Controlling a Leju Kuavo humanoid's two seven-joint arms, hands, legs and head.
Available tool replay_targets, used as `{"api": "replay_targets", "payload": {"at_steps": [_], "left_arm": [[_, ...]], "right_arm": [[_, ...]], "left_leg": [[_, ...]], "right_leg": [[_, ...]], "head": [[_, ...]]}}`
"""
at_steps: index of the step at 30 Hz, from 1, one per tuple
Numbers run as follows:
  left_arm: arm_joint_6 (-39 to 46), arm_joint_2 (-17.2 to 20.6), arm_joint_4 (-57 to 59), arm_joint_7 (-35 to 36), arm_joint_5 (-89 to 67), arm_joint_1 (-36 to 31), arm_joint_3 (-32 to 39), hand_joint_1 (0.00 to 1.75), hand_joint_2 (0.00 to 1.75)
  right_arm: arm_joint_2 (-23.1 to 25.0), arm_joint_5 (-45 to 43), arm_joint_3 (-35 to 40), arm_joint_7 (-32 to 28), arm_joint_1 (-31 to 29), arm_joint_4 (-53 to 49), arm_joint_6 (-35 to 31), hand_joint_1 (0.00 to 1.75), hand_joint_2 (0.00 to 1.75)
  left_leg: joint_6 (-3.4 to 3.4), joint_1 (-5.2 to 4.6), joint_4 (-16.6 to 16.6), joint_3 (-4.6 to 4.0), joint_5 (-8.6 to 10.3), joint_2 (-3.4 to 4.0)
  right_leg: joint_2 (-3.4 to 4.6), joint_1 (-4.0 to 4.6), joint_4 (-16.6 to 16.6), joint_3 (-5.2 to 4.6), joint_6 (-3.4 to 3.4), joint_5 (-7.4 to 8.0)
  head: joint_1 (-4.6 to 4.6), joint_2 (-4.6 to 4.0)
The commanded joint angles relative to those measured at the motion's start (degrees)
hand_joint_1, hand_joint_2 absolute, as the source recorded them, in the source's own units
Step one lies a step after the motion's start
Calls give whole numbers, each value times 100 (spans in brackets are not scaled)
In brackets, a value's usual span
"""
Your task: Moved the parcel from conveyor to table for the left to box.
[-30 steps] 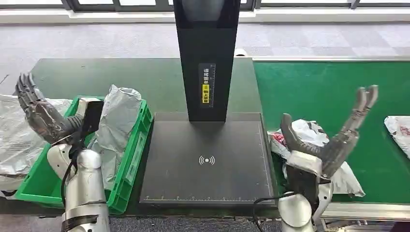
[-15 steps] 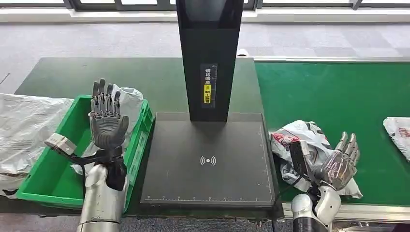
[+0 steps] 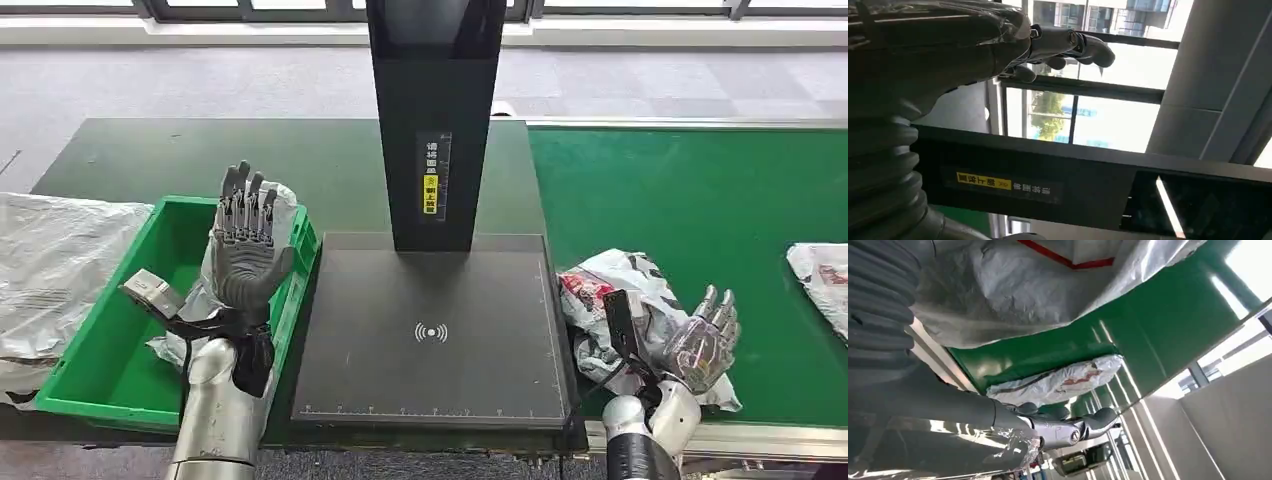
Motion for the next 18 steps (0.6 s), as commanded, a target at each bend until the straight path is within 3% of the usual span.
{"api": "replay_targets", "payload": {"at_steps": [1,9,13,14,18], "left_arm": [[18,37,76,13,-23,393,-135,0,175],[18,37,76,13,-23,393,-135,0,175],[66,37,40,13,-66,485,-116,0,175],[87,37,38,13,-95,494,-143,0,175],[227,37,19,13,-117,541,-267,0,175]], "right_arm": [[-93,-52,-425,37,-342,694,52,0,175],[-93,-52,-425,37,-342,694,52,0,175],[-276,-115,-572,593,-466,1229,471,0,175],[-303,-127,-574,609,-483,1289,492,175,175],[-320,-279,-657,618,-557,1362,485,175,175]], "left_leg": [[-2,-3,-12,18,-2,11],[-2,-2,-14,25,-4,15],[-2,-2,-21,36,-5,18],[-1,-2,-12,23,-3,11],[-2,-2,-18,31,-4,9]], "right_leg": [[8,-3,-9,14,1,0],[11,-1,-13,19,2,0],[12,-1,-21,30,2,1],[8,-1,-12,18,2,0],[4,-2,-18,28,3,-1]], "head": [[0,2],[0,2],[0,0],[0,2],[0,0]]}}
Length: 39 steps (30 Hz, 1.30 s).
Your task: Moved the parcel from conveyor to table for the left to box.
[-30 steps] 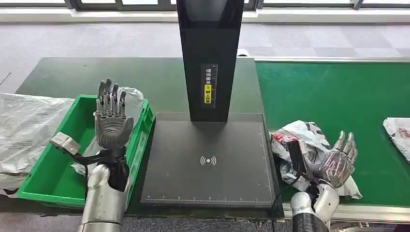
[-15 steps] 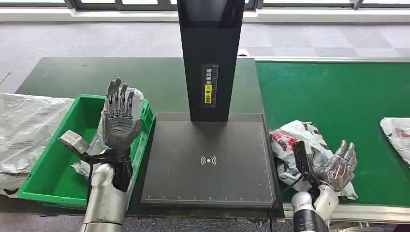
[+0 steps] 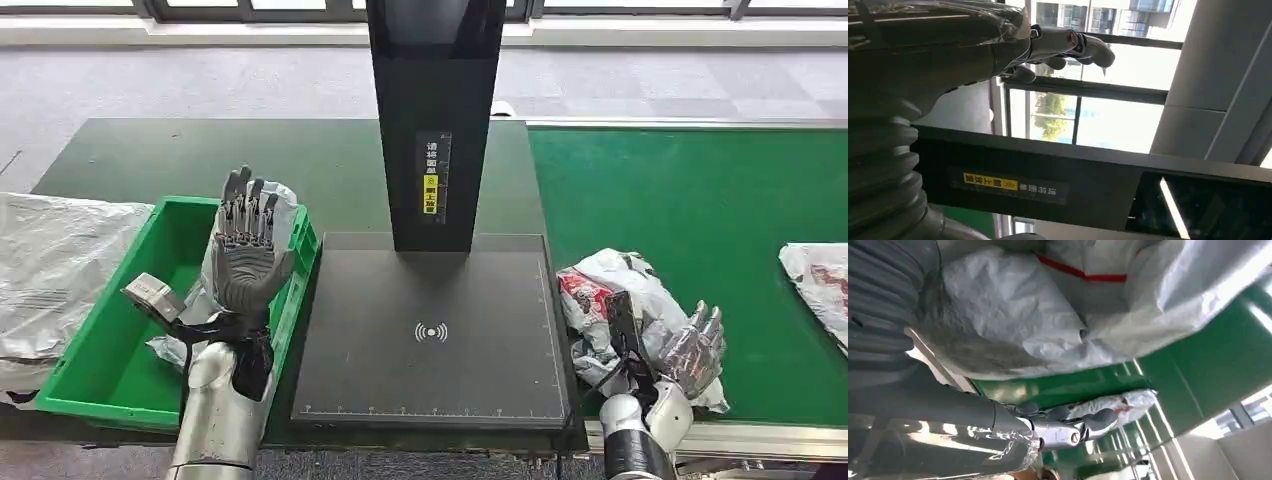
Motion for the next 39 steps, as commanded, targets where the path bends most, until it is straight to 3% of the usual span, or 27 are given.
{"api": "replay_targets", "payload": {"at_steps": [1,12,18,19,21,26,27,28,33,39], "left_arm": [[291,11,126,13,-128,444,-256,0,175],[379,11,256,13,-340,437,-8,0,175],[416,11,249,13,-385,438,36,0,175],[450,11,326,13,-430,402,41,0,175],[915,14,567,13,-820,285,-67,0,175],[1102,64,808,13,-845,143,-492,0,175],[1179,90,828,13,-847,137,-605,0,175],[1202,86,833,13,-846,127,-619,0,175],[1235,126,896,13,-812,74,-664,0,175],[1235,126,896,13,-812,74,-664,0,175]], "right_arm": [[-225,-135,-436,144,-353,805,6,175,175],[-44,-177,-365,-78,-230,237,-405,175,175],[468,-312,-583,-1120,-47,-1132,-405,175,175],[794,-335,-757,-1679,24,-1791,-405,175,175],[1003,-255,-900,-2079,84,-2674,-405,175,175],[1003,-1886,704,-2701,516,-3838,-405,175,175],[1003,-2387,1546,-2781,629,-3961,-405,175,175],[1003,-2576,1839,-2822,649,-3945,-405,175,175],[1003,-2350,2347,-2651,482,-4184,-405,175,175],[1003,-2350,2347,-2651,482,-4184,-405,175,175]], "left_leg": [[-2,-3,-20,33,-4,14],[-3,-5,-16,27,-4,14],[-3,-7,-5,9,-5,13],[-6,-6,-11,23,-8,18],[-6,-7,-11,22,-8,17],[-6,-6,-8,14,-5,-6],[-2,-10,-3,2,-2,-2],[-4,-8,-3,10,-5,1],[-8,-11,-4,8,-8,61],[-8,-3,-13,21,0,33]], "right_leg": [[8,-3,-20,29,3,0],[10,-4,-13,21,1,-1],[10,-6,1,1,0,-3],[13,-5,-4,14,-1,-6],[13,-7,-3,12,-1,-6],[-11,-5,0,8,-2,-10],[-3,-10,7,-9,0,-6],[-3,-7,3,0,1,-7],[56,-12,8,-21,-4,4],[26,-2,-8,2,-1,2]], "head": [[0,0],[0,0],[0,0],[0,0],[0,-2],[-2,0],[-2,-2],[0,0],[0,0],[2,0]]}}
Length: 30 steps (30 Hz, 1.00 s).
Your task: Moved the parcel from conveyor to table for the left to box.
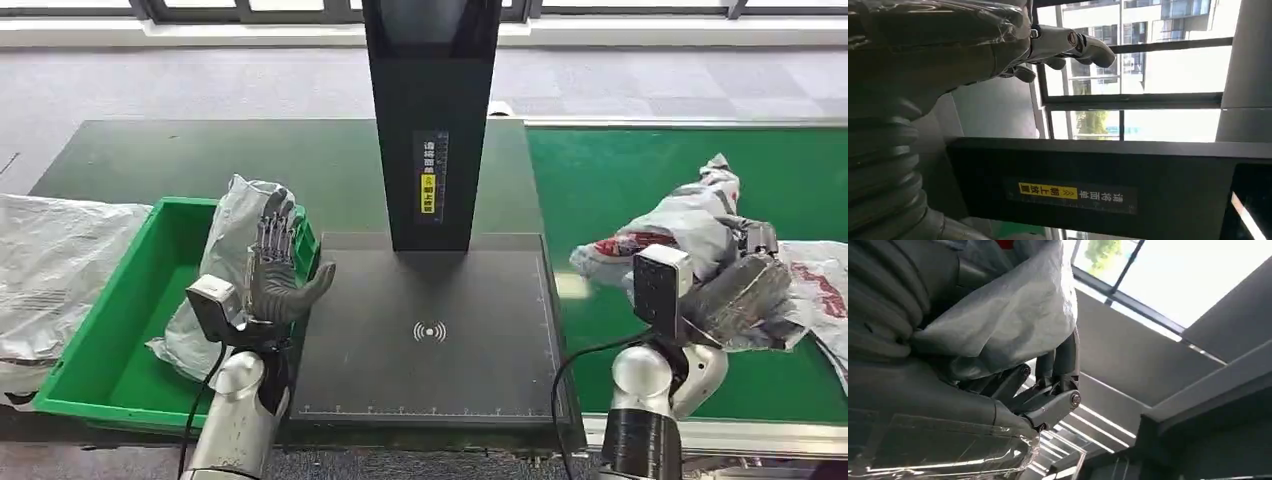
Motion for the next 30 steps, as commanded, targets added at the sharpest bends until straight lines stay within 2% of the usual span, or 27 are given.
{"api": "replay_targets", "payload": {"at_steps": [1,14,15,16,17,19,21,23,24,30], "left_arm": [[31,65,359,13,25,-4,-231,0,175],[83,102,357,13,64,0,-287,0,175],[213,172,373,13,178,-3,-447,0,175],[194,159,359,13,150,13,-414,0,175],[153,120,358,13,82,7,-349,0,175],[172,126,369,13,65,-2,-378,0,175],[182,125,390,13,70,-30,-378,0,175],[198,127,425,13,67,-67,-390,0,175],[197,133,460,13,63,-106,-385,0,175],[269,166,452,13,69,-70,-448,0,175]], "right_arm": [[190,-53,721,33,153,-474,13,175,175],[190,-197,791,-69,142,-355,13,175,175],[190,48,1195,404,177,-562,13,175,175],[190,-217,1216,-63,39,-86,13,175,175],[190,-245,1273,-76,-123,148,13,175,175],[190,-443,1943,72,-277,701,13,175,175],[190,-573,2306,195,-452,1304,112,175,175],[190,-621,2450,213,-790,2088,115,175,175],[190,-781,2583,269,-986,2623,349,175,175],[190,-1661,2846,-71,-1518,4269,653,175,175]], "left_leg": [[-6,-1,-14,22,-5,3],[-6,2,-17,24,-4,-10],[-7,2,-20,29,-4,-10],[-4,1,-11,13,-3,-9],[-6,2,-15,22,-5,-1],[-6,1,-13,20,-6,16],[-9,3,-19,30,-10,38],[-7,5,-15,25,-8,35],[-9,4,-21,31,-6,42],[-11,14,-18,27,-1,21]], "right_leg": [[-3,0,-11,20,-1,-6],[-10,2,-16,29,0,-5],[-12,2,-18,34,0,-6],[-7,1,-10,17,0,-4],[-2,2,-13,22,-1,-4],[16,1,-12,16,-1,1],[35,3,-16,20,-3,5],[33,5,-12,17,-4,6],[39,5,-15,20,-4,9],[19,13,-14,24,-2,5]], "head": [[-2,0],[-2,0],[0,0],[-2,0],[0,0],[0,0],[-2,0],[-2,0],[0,0],[-2,-2]]}}
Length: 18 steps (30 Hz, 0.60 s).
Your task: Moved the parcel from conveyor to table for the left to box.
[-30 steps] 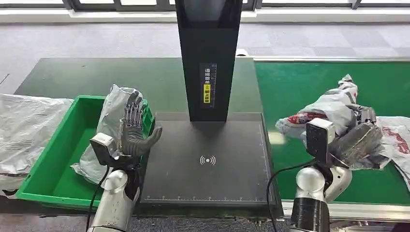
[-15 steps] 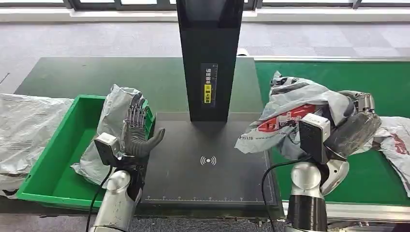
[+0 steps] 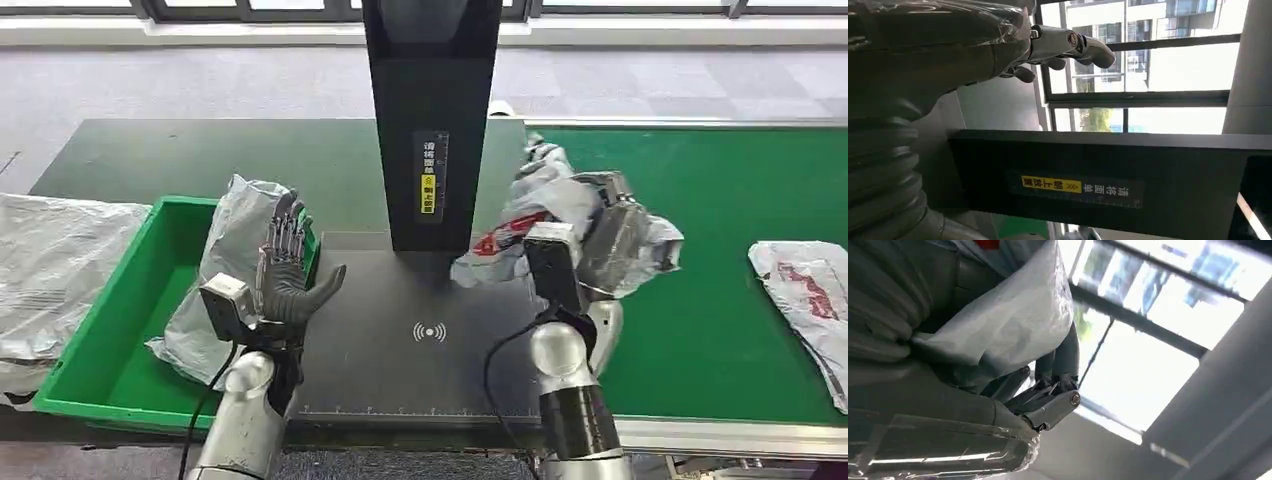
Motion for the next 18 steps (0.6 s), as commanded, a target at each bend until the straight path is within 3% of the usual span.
{"api": "replay_targets", "payload": {"at_steps": [1,5,11,12,18], "left_arm": [[85,157,297,15,9,-28,-206,0,175],[72,163,319,15,25,-41,-248,0,175],[41,161,337,15,37,-79,-307,0,175],[-67,163,445,15,48,-151,-345,0,175],[-67,163,445,15,48,-151,-345,0,175]], "right_arm": [[107,-866,794,-240,-1021,3003,410,175,175],[107,-1080,976,-217,-1280,3626,998,175,175],[107,-1299,1277,-203,-1371,3848,1121,175,175],[107,-1756,1195,-369,-1349,3803,1728,175,175],[107,-1756,1195,-369,-1349,3803,1728,175,175]], "left_leg": [[-3,1,-8,21,-4,22],[-2,-1,-9,21,-5,16],[-3,0,-6,13,-2,4],[-4,0,-9,18,-2,3],[-5,0,-10,19,-1,-1]], "right_leg": [[18,2,-9,14,0,3],[13,-1,-9,18,1,2],[2,-1,-7,14,0,1],[0,0,-9,19,-1,1],[-6,0,-9,19,-1,0]], "head": [[0,-2],[0,0],[2,0],[0,0],[2,0]]}}
